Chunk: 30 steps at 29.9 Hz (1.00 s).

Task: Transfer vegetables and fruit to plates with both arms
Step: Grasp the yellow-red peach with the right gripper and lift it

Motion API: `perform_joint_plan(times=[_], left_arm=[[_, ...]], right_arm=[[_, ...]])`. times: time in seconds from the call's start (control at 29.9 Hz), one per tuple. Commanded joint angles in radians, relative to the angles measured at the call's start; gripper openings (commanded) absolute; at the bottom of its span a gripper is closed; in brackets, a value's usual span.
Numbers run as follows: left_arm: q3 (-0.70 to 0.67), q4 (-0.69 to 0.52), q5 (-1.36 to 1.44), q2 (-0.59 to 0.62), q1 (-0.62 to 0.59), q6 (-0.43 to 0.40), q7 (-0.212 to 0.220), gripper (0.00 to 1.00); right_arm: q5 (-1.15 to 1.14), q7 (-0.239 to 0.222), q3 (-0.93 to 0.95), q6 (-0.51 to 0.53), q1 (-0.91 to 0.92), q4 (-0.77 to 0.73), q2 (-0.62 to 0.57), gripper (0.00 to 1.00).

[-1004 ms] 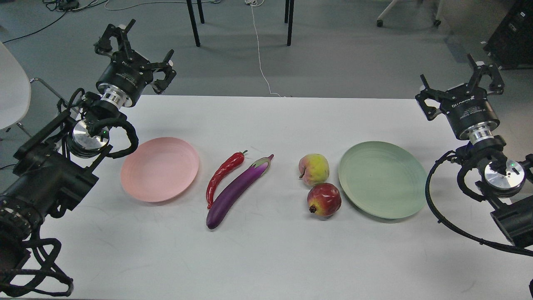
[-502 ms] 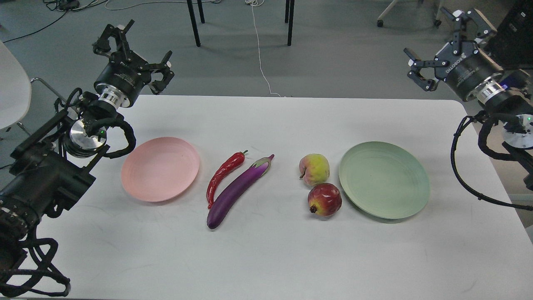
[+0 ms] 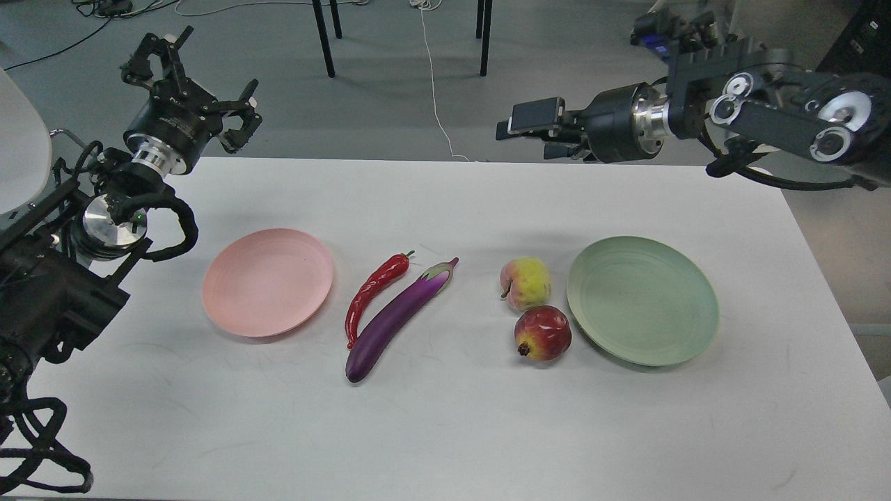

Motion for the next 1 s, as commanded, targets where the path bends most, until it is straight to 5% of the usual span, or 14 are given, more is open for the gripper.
perform_joint_plan(times=[0.0,0.37,0.7,0.97], left_arm=[[0.0,-0.003,0.0,0.023,0.0,-0.002,-0.001,0.99],[-0.002,-0.003,0.0,0.042,0.015,-0.019,-0.005,0.99],[0.0,-0.003,0.0,0.04,0.022,-0.019,-0.005,0.99],[0.0,-0.003,0.0,0.04,0.023,-0.019,-0.003,0.99]], right_arm=[[-0.153,0.002,-0.104,0.0,0.019,-0.001,0.082,0.98],[-0.301,0.077,-0.347,-0.081,-0.029,-0.018,0.197,0.95],[-0.293,0.077,-0.342,-0.099,-0.072,-0.052,0.223,0.93],[-0.29,0.08,-0.341,-0.126,-0.129,-0.112,0.267,0.79]])
